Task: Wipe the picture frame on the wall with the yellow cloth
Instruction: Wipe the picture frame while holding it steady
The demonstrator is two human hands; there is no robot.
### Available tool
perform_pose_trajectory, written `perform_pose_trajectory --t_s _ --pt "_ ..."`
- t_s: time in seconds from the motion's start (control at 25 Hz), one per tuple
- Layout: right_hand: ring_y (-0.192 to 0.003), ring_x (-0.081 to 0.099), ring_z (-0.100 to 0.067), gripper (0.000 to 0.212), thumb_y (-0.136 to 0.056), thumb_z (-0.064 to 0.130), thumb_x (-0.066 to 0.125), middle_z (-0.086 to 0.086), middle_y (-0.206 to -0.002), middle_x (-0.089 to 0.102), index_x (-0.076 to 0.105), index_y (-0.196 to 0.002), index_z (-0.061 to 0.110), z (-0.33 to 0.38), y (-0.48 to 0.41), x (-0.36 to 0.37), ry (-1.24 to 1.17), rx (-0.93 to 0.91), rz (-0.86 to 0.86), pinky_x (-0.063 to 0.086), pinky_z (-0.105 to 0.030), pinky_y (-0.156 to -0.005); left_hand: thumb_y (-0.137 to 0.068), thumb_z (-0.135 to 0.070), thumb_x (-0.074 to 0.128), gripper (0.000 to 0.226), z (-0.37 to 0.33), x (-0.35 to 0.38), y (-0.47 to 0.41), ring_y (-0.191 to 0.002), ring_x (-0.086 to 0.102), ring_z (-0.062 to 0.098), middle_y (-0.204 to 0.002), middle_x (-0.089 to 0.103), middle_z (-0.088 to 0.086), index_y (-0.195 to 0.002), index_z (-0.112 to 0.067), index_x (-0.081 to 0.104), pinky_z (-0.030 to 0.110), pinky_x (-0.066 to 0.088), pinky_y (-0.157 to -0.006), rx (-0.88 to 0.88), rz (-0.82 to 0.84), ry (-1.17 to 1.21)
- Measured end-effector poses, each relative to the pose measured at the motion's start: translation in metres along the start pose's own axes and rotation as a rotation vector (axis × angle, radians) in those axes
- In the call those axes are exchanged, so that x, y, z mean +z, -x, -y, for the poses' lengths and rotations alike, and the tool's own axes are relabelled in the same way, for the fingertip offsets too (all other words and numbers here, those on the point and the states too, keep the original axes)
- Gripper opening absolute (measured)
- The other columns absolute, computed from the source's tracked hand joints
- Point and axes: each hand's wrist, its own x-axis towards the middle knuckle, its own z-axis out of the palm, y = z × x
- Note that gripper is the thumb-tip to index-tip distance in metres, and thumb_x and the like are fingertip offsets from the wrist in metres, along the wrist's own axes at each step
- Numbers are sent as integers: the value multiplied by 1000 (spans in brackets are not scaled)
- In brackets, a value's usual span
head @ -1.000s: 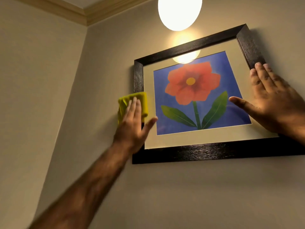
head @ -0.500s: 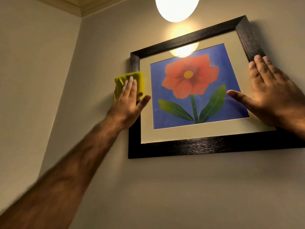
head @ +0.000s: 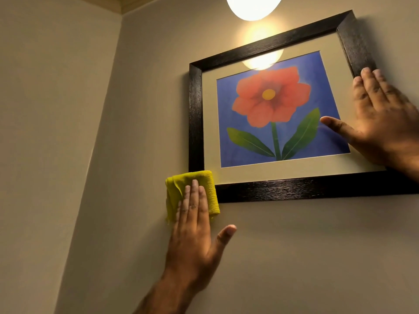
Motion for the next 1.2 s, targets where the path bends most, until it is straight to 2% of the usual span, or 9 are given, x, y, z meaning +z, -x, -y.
perform_pose_trajectory --t_s 0.16,0.24,0.32,0.4,0.52,0.64,0.76,0.88,1.2 --pt "-159 13 -29 105 -89 83 32 -13 -172 11 9 -160 10 -9 -4 19 31 11 -26 16 -47 -125 -91 -82 13 94 -20 1 3 -157 -19 10 -170 -22 -10 -161 -24 -14 44 -1 -128 174 79 -27" --pt "-161 -1 -18 106 -88 83 33 -4 -174 -2 1 -163 16 -13 -4 24 38 26 -49 16 -48 -126 -91 -82 17 95 -25 3 5 -158 -17 10 -171 -19 -10 -161 -24 -13 47 1 -128 219 96 -28" --pt "-156 -18 -4 107 -87 84 34 10 -170 -18 -12 -163 25 -17 -6 25 17 35 -63 17 -49 -126 -90 -84 15 96 -19 0 5 -157 -19 8 -171 -20 -11 -160 -25 -15 45 2 -129 188 94 -47" --pt "-153 -22 0 105 -87 84 35 17 -167 -23 -18 -159 29 -19 -7 27 14 19 -79 18 -49 -126 -88 -86 11 97 -3 -5 5 -156 -21 7 -169 -24 -12 -159 -27 -19 42 3 -130 110 83 -71" --pt "-155 -18 -4 107 -87 84 34 12 -169 -20 -6 -164 21 -21 -8 32 43 13 -68 16 -46 -126 -87 -86 7 96 15 -11 2 -156 -22 6 -168 -26 -14 -158 -28 -21 39 4 -130 46 80 -79" --pt "-160 7 -24 105 -88 83 33 -9 -173 5 6 -161 13 -24 -9 31 62 -22 -45 14 -44 -126 -87 -86 6 97 15 -13 -28 -156 -20 6 -170 -22 -11 -160 -26 -15 38 3 -131 42 35 -13" --pt "-158 17 -31 104 -90 82 31 -15 -171 15 12 -160 8 -17 -5 20 24 -31 -47 16 -46 -125 -84 -86 5 103 16 -19 -81 -158 -15 10 -172 -14 -4 -162 -19 -6 35 -1 -130 58 -18 33" --pt "-158 18 -33 107 -90 84 26 -17 -170 17 16 -160 3 -7 -1 1 -7 -17 -26 16 -46 -124 -80 -88 5 110 17 -34 -148 -159 -10 14 -173 -10 0 -162 -15 -3 32 -4 -128 55 -21 49" --pt "-161 8 -27 114 -85 84 20 -15 -173 6 12 -162 1 17 2 -29 -7 20 114 12 -43 -129 -92 -78 19 98 16 -71 -284 -160 -7 23 -173 -11 4 -162 -13 -7 45 1 -127 34 18 -83"
